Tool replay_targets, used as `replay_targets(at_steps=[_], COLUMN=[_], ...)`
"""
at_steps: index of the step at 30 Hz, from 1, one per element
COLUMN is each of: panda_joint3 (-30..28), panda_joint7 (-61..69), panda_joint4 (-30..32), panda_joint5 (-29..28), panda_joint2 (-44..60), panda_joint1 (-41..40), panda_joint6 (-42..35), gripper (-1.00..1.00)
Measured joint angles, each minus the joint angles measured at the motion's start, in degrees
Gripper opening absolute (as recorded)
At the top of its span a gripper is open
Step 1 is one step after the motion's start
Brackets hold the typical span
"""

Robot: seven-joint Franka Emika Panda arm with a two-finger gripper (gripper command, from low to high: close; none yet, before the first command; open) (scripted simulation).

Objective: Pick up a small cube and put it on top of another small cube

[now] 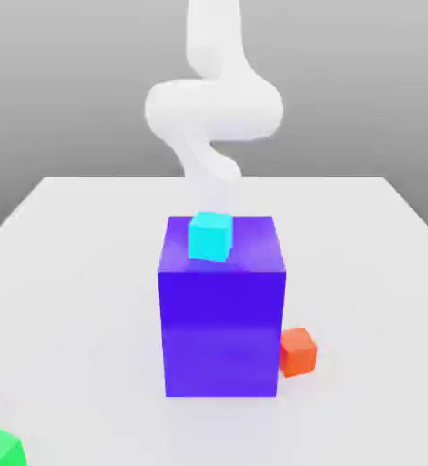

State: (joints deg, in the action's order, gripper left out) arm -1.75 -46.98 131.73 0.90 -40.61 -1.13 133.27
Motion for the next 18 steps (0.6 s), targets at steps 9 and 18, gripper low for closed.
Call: replay_targets(at_steps=[9,18], panda_joint3=[-6.63,-12.62], panda_joint7=[-3.85,-6.79], panda_joint4=[-0.19,-0.4], panda_joint5=[3.72,8.54], panda_joint2=[18.99,37.74], panda_joint1=[-4.1,-9.36], panda_joint6=[5.45,10.73], gripper=[0.0,0.0])
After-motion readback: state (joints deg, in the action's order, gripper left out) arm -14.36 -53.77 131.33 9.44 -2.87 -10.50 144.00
